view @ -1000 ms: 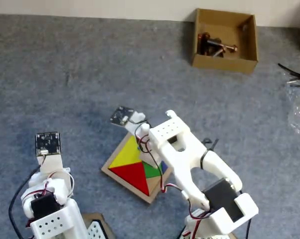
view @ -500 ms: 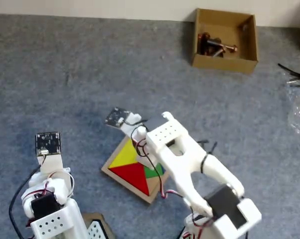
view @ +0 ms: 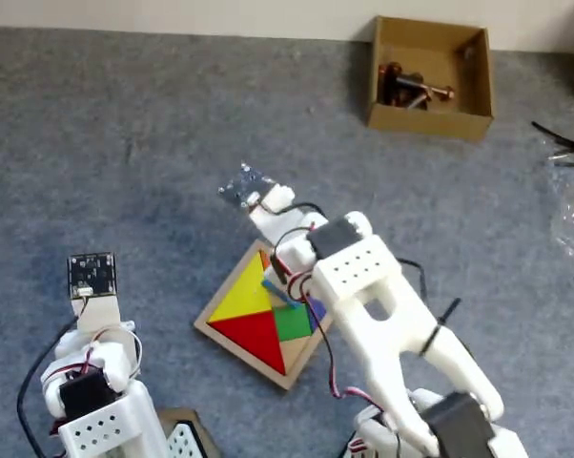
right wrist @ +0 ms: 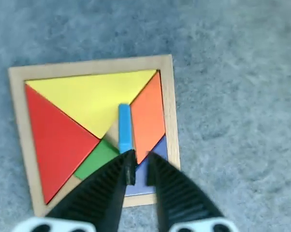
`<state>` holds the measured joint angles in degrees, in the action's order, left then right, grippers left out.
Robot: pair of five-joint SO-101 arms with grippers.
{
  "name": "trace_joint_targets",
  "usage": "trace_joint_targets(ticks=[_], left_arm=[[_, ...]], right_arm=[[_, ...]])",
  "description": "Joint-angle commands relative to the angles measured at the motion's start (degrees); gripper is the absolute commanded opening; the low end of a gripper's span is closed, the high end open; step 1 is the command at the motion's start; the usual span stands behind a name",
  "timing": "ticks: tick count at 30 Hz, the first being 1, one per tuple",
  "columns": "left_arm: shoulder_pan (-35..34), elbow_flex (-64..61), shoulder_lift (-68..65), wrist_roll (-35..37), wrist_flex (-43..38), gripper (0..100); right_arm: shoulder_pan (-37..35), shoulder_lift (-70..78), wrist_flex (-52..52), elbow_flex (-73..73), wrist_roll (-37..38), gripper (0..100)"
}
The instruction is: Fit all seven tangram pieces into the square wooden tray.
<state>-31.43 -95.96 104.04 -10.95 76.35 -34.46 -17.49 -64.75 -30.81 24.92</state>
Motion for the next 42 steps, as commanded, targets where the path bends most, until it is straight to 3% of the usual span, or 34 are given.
trace_joint_targets(ticks=[1,20,29,42], left_arm=[[0.8,-1.2,0.3,0.5,0.3,1],[0.8,-1.2,0.3,0.5,0.3,1],[0.8,-1.2,0.3,0.5,0.3,1],[0.8,-1.2,0.3,0.5,0.3,1]], right_arm=[[1.3,2.9,4.1,1.5,-0.7,0.3],[3.5,7.5,7.4,1.3,-0.4,0.3],[-2.4,7.3,4.0,1.0,-0.5,0.3],[-5.2,7.3,3.7,-2.0,-0.4,0.3]])
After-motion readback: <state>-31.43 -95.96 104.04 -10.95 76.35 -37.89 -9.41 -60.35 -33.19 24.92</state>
